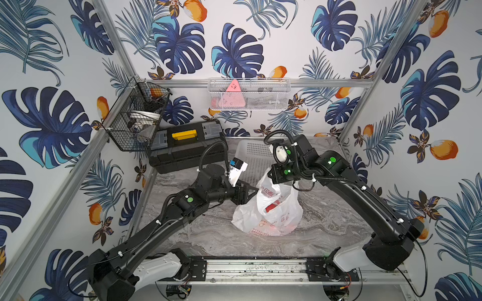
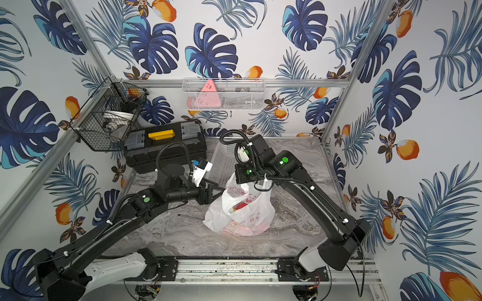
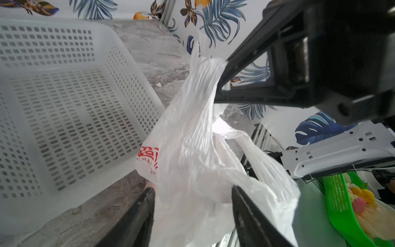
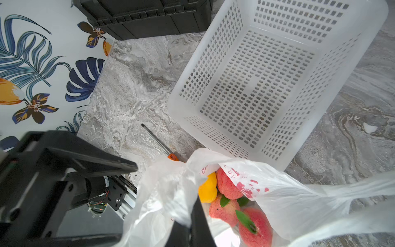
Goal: Place the peach into a plastic bag & tie a knot
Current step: Adjust the plastic bag at the center of the board.
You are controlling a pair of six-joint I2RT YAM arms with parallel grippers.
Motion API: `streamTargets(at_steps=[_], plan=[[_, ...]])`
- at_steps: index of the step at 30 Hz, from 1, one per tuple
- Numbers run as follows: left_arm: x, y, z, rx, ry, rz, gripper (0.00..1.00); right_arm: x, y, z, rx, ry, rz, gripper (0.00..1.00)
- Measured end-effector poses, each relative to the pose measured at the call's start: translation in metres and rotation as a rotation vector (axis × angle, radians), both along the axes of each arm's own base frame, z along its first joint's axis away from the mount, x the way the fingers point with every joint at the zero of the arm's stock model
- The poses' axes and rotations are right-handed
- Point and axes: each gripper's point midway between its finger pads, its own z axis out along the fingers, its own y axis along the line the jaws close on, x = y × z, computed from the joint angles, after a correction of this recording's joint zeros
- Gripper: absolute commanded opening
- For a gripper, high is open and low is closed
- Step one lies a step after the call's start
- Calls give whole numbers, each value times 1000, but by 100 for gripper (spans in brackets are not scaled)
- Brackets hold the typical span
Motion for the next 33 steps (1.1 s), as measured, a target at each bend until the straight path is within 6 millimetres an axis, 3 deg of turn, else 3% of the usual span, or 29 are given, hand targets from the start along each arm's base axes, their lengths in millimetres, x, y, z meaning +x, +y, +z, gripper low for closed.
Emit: streamTargets(at_steps=[4, 6, 11, 18, 23, 29, 33], plan=[[-2, -12, -16, -66, 100, -23, 37, -1, 4, -4, 23, 20, -5, 7], [-5, -16, -22, -108, 143, -30, 21, -1, 4, -8, 26, 34, -13, 13], [-5, -19, -21, -155, 144, -34, 17, -7, -5, -7, 58, 58, -64, 47], [-11, -15, -45, -138, 165, -32, 17, -23, -41, -23, 55, 129, -208, 61], [-11, -15, -44, -146, 153, -33, 17, -35, -61, -25, 87, 162, -299, 61], [-12, -14, -42, -154, 143, -34, 17, -59, -67, -71, 112, 323, -373, 49], [-12, -14, -42, -158, 141, -33, 17, -60, -60, -83, 166, 368, -407, 45]])
